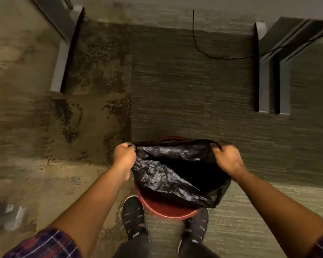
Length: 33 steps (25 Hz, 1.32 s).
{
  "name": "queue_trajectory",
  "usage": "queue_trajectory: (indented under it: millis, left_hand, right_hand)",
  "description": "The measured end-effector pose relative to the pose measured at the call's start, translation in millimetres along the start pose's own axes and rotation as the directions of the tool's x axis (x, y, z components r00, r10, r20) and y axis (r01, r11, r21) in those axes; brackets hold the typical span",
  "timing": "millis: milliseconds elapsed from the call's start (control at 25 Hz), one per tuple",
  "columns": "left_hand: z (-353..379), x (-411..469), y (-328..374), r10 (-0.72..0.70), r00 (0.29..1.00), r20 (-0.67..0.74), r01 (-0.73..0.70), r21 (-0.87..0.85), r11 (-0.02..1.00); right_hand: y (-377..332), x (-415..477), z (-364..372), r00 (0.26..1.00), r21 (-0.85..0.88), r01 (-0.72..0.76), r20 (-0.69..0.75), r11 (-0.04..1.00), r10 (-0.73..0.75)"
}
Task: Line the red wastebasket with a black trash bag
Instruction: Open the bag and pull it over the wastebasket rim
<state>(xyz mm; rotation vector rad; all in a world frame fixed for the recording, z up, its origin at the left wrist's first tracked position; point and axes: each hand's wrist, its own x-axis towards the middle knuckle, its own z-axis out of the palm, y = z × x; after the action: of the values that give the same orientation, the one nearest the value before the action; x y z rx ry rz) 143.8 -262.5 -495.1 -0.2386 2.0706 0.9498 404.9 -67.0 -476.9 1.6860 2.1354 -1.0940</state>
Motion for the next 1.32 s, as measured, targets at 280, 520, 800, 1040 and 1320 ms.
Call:
queue_trajectory:
  millis: [280,520,800,1040,1320]
  left_hand:
    - [28,64,-9,0.024,0.999,0.023,-0.025,0.018,1.000]
    - [18,71,-40,-0.002,0.998,0.064,-0.009,0.161,0.987]
    - [-15,45,-54,0.191,0.942,0.276,-0.268,0.277,0.923]
    - [-37,28,-73,0.216,0.935,0.281,-0.297,0.288,0.911]
    - [-36,15,-107,0.223,0.952,0.209,-0.279,0.296,0.914]
  right_hand:
    - [7,77,22,0.996,0.005,-0.031,0.085,1.000,0.030]
    - [40,59,35,0.887,-0.022,-0.257,0.391,0.966,0.245]
    - [95,12,30,0.775,0.600,-0.560,0.623,0.571,0.104]
    - [123,-9,27,0.752,0.545,-0.597,0.635,0.589,0.175]
    - [123,-29,35,0.765,0.529,-0.580,0.615,0.619,0.192]
